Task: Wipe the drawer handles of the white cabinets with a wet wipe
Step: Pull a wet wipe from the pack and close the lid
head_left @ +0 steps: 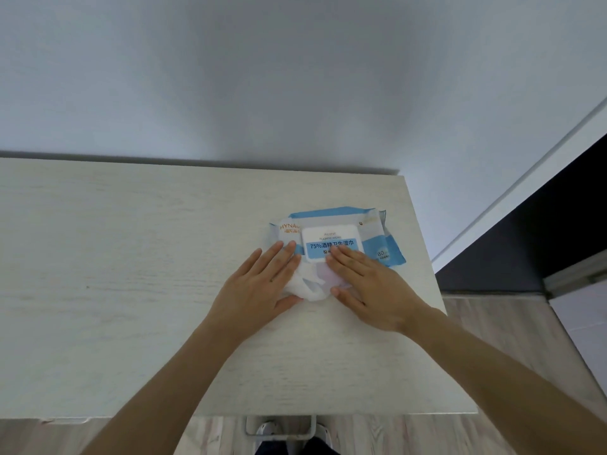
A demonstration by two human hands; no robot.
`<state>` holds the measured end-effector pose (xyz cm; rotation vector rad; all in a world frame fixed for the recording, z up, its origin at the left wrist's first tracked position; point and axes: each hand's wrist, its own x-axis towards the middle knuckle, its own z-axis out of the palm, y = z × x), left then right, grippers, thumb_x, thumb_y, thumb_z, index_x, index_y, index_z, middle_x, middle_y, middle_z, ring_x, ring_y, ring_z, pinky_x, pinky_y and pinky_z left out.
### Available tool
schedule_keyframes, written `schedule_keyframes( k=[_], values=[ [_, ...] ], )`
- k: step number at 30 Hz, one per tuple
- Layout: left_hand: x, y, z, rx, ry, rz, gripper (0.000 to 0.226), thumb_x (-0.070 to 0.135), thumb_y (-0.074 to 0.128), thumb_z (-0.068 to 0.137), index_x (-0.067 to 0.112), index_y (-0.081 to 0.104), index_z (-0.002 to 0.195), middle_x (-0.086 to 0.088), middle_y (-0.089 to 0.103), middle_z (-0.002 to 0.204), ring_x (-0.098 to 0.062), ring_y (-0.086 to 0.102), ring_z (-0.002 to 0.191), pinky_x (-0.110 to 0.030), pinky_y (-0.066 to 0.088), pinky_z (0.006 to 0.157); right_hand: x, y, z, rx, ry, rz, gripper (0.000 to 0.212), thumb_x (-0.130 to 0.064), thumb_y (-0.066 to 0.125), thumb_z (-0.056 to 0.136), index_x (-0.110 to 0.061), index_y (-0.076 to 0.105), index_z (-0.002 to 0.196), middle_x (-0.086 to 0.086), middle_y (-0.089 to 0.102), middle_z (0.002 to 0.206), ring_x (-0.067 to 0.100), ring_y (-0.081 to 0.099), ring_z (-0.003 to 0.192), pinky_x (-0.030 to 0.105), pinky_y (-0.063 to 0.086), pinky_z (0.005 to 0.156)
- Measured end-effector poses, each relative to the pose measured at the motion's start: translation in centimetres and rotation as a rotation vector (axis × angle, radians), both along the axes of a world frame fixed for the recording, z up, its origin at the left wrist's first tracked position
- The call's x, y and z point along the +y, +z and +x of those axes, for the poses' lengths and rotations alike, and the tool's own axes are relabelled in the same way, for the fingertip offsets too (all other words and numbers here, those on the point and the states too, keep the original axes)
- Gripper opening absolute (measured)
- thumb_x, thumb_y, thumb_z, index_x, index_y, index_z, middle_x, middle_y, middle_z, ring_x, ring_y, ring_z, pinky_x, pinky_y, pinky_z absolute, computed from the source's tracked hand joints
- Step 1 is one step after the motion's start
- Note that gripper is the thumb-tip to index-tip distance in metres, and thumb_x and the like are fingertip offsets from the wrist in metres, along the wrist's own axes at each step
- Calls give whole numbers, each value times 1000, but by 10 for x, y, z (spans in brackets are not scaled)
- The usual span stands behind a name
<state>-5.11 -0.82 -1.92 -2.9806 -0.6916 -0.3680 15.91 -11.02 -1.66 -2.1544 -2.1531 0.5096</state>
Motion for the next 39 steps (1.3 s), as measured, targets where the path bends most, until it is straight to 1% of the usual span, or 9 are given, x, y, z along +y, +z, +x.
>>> schedule_keyframes(
  k=[6,9,14,17,21,24,26,33,39],
  values=[
    [-4,8,1,-149,-54,-39,39,31,75,78,2,72,103,-17,66,118,-28,67,103,-34,58,72,0,9,-12,43,-52,69,82,-71,5,80,-27,14,149,-12,8,156,-7,-11,133,20,-9,110],
    [-7,17,-1,-246,-49,-108,33,14,89,59,2,73,85,-14,71,99,-25,71,84,-26,55,53,-3,12,-35,32,-26,179,79,-71,19,83,-23,25,146,-7,19,155,4,1,142,23,-15,110],
    [-13,28,-6,-415,-110,-96,20,7,84,65,0,68,74,-11,67,81,-22,64,68,-23,51,46,-1,16,-63,146,-132,403,42,-29,68,84,-6,60,118,10,60,126,26,51,122,43,25,112],
    [-16,35,-10,-463,-146,-80,16,15,69,74,0,67,70,-12,65,75,-22,61,65,-23,49,47,-3,23,-72,196,-226,526,18,-5,74,77,-3,68,94,14,70,99,33,64,95,45,47,90],
    [-20,40,-11,-488,-172,-96,17,15,73,81,3,62,77,-10,64,74,-18,58,68,-23,49,45,-12,30,-73,171,-214,605,13,-8,71,79,-8,69,92,9,72,90,26,67,79,36,56,65],
    [-25,47,-13,-489,-168,-91,19,18,57,85,3,64,76,-8,64,71,-20,62,62,-23,45,44,-15,24,-62,168,-276,398,43,-29,69,84,-15,58,124,5,58,130,22,53,120,39,45,97],
    [-29,48,-17,-458,-182,-56,13,8,77,75,2,65,71,-7,63,67,-21,62,58,-24,44,43,-18,17,-51,62,-251,217,61,-40,61,88,-20,38,141,-3,35,149,13,28,139,30,22,113],
    [-42,42,-47,-481,-306,50,11,11,53,86,13,42,86,-6,65,76,-16,50,67,-25,46,48,-10,8,-40,-46,-183,41,61,-41,41,96,-25,14,149,-10,11,156,7,6,143,26,5,115],
    [-72,13,-67,-387,-154,44,24,7,62,83,6,60,106,-6,67,82,-14,47,80,-26,41,72,-12,6,-47,-131,-153,-89,70,-29,39,93,-22,-2,149,-6,-6,158,11,-6,144,34,-5,116]
  ],
)
